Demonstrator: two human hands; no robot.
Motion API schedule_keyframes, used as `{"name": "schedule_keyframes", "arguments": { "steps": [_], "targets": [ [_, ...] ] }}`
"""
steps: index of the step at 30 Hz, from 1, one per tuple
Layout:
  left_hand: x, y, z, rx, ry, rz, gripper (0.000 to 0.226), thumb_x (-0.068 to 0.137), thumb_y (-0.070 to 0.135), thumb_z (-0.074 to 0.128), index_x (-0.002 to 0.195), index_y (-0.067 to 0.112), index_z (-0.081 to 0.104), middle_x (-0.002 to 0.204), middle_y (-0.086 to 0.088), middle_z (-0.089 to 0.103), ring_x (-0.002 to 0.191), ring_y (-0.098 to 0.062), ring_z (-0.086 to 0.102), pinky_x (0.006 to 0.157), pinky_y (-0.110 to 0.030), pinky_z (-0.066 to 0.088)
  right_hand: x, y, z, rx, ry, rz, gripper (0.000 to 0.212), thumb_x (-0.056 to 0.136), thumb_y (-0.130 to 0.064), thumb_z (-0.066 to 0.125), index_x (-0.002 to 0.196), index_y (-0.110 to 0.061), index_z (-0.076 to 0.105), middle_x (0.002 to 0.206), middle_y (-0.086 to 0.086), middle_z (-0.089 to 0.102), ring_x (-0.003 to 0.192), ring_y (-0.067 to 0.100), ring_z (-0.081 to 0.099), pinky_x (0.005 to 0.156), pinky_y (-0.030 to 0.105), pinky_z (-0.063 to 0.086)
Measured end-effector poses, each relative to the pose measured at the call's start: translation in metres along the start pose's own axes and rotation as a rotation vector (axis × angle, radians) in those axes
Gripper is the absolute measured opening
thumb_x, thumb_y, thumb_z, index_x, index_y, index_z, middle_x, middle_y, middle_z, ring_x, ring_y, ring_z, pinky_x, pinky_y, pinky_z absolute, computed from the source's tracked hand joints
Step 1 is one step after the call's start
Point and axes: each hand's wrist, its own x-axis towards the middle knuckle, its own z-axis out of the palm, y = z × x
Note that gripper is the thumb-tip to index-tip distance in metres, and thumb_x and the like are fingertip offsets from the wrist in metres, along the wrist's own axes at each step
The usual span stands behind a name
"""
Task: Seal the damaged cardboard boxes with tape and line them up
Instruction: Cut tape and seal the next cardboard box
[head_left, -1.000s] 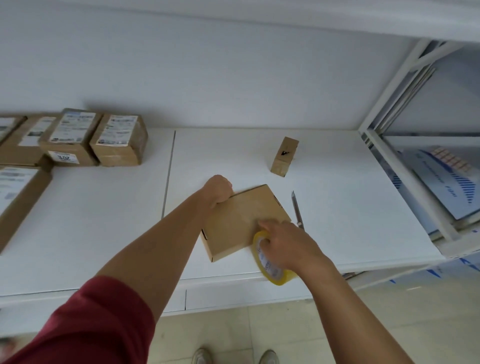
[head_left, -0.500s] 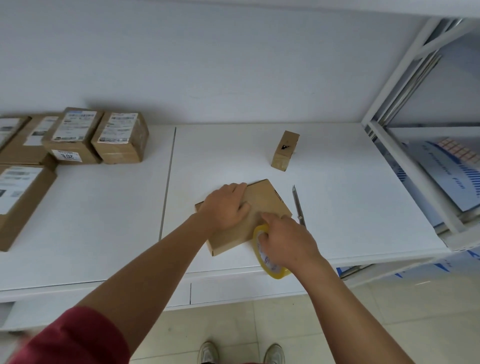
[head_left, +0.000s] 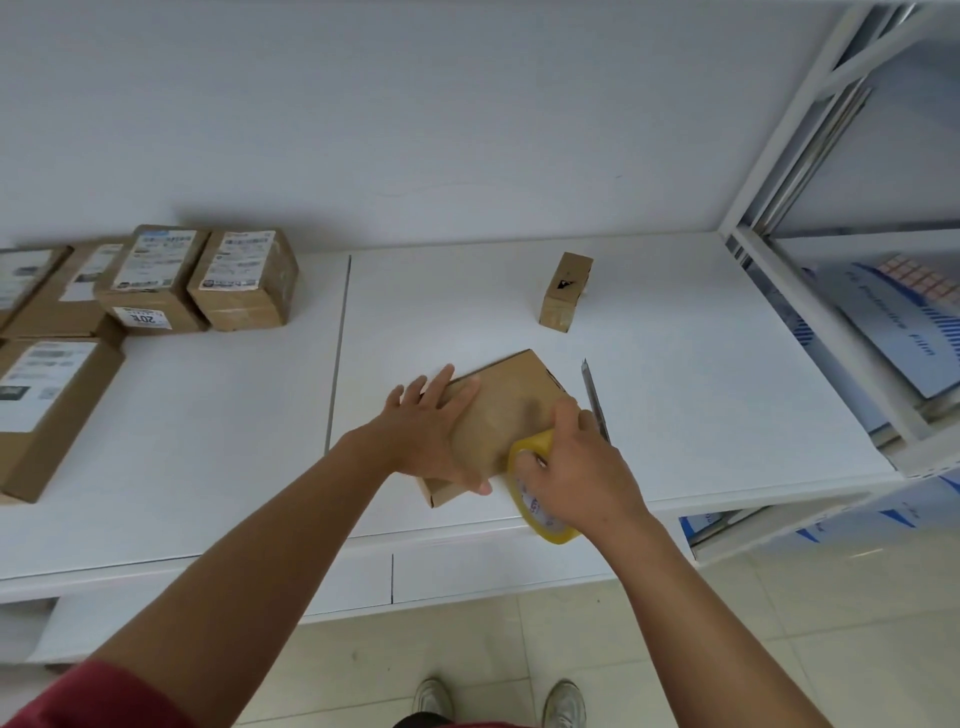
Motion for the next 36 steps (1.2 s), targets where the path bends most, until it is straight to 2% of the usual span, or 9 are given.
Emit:
{"name": "schedule_keyframes", "arguments": {
  "steps": [6, 12, 15, 19, 23, 27, 29, 32, 36],
  "targets": [
    [-0.006, 0.007, 0.004, 0.011, 0.244, -0.017, 0.123, 0.059, 0.094, 0.052, 0.153, 0.034, 0.0, 0.153, -0.004, 0.018, 0.131, -0.031, 0.033, 0.105, -0.049, 0.031, -0.01, 0.018, -0.015, 0.242, -0.102, 0.057, 0.051, 0.085, -0.048, 0.059, 0.127, -0.035, 0.032, 0.086, -0.004, 0.054, 0.081, 0.022, 0.059, 0.07, 0.037, 0.052],
    [-0.025, -0.01, -0.068, -0.272, 0.473, -0.116, 0.119, 0.054, 0.085, 0.053, 0.152, 0.041, 0.001, 0.149, 0.001, 0.026, 0.131, -0.028, 0.032, 0.106, -0.047, 0.029, -0.01, 0.016, -0.039, 0.412, 0.01, 0.029, 0.06, 0.063, -0.068, 0.056, 0.109, -0.041, 0.028, 0.065, -0.005, 0.063, 0.056, 0.006, 0.061, 0.049, 0.021, 0.039],
    [-0.05, -0.013, -0.104, -0.307, 0.51, -0.031, 0.123, 0.049, 0.08, 0.058, 0.153, 0.042, 0.005, 0.153, 0.003, 0.029, 0.135, -0.027, 0.032, 0.109, -0.047, 0.026, -0.004, 0.024, -0.038, 0.638, -0.19, 0.089, 0.059, 0.07, -0.061, 0.068, 0.114, -0.034, 0.039, 0.075, -0.014, 0.073, 0.075, -0.003, 0.066, 0.068, 0.023, 0.045],
    [-0.082, 0.001, -0.124, -0.36, 0.515, 0.065, 0.123, 0.05, 0.075, 0.065, 0.154, 0.042, 0.007, 0.153, 0.006, 0.032, 0.136, -0.023, 0.033, 0.112, -0.049, 0.029, 0.005, 0.025, -0.037, 0.93, -0.415, -0.004, 0.063, 0.073, -0.054, 0.073, 0.128, -0.04, 0.047, 0.099, 0.009, 0.076, 0.099, 0.017, 0.071, 0.094, 0.032, 0.048],
    [-0.105, 0.01, -0.135, -0.438, 0.484, 0.14, 0.123, 0.052, 0.071, 0.068, 0.154, 0.045, 0.005, 0.154, 0.017, 0.028, 0.138, -0.015, 0.028, 0.114, -0.047, 0.03, 0.015, 0.019, -0.036, 1.128, -0.442, -0.126, 0.022, 0.085, -0.032, 0.07, 0.105, -0.023, 0.068, 0.107, 0.022, 0.072, 0.096, 0.032, 0.07, 0.083, 0.041, 0.052],
    [-0.126, 0.015, -0.133, -0.464, 0.408, 0.231, 0.122, 0.055, 0.066, 0.073, 0.152, 0.05, 0.001, 0.129, 0.049, 0.021, 0.13, -0.006, 0.027, 0.11, -0.038, 0.034, 0.028, 0.024, -0.032, 1.493, -0.594, -0.061, 0.044, 0.073, -0.025, 0.073, 0.114, -0.013, 0.063, 0.12, 0.024, 0.065, 0.1, 0.045, 0.064, 0.093, 0.053, 0.045],
    [-0.136, 0.018, -0.129, -0.408, 0.378, 0.277, 0.122, 0.056, 0.065, 0.074, 0.149, 0.053, -0.002, 0.12, 0.061, 0.008, 0.126, 0.002, 0.024, 0.103, -0.027, 0.032, 0.037, 0.029, -0.033, 1.506, -0.609, -0.053, 0.055, 0.07, -0.041, 0.077, 0.115, -0.01, 0.067, 0.113, 0.021, 0.068, 0.094, 0.041, 0.068, 0.085, 0.05, 0.053],
    [-0.148, 0.029, -0.12, -0.269, 0.291, 0.343, 0.124, 0.055, 0.069, 0.073, 0.147, 0.052, -0.009, 0.119, 0.063, 0.001, 0.121, 0.007, 0.021, 0.096, -0.017, 0.028, 0.058, 0.04, -0.037, 1.407, -0.506, 0.017, 0.059, 0.072, -0.035, 0.085, 0.119, -0.006, 0.063, 0.108, 0.016, 0.066, 0.094, 0.033, 0.064, 0.09, 0.047, 0.049],
    [-0.156, 0.044, -0.086, -0.098, 0.172, 0.385, 0.128, 0.055, 0.074, 0.071, 0.149, 0.043, -0.009, 0.126, 0.034, 0.019, 0.109, 0.007, 0.02, 0.093, -0.017, 0.027, 0.095, 0.036, -0.063, 1.342, -0.461, 0.083, 0.032, 0.088, -0.022, 0.065, 0.116, -0.006, 0.065, 0.118, 0.014, 0.07, 0.068, 0.015, 0.07, 0.061, 0.029, 0.057]
  ]
}}
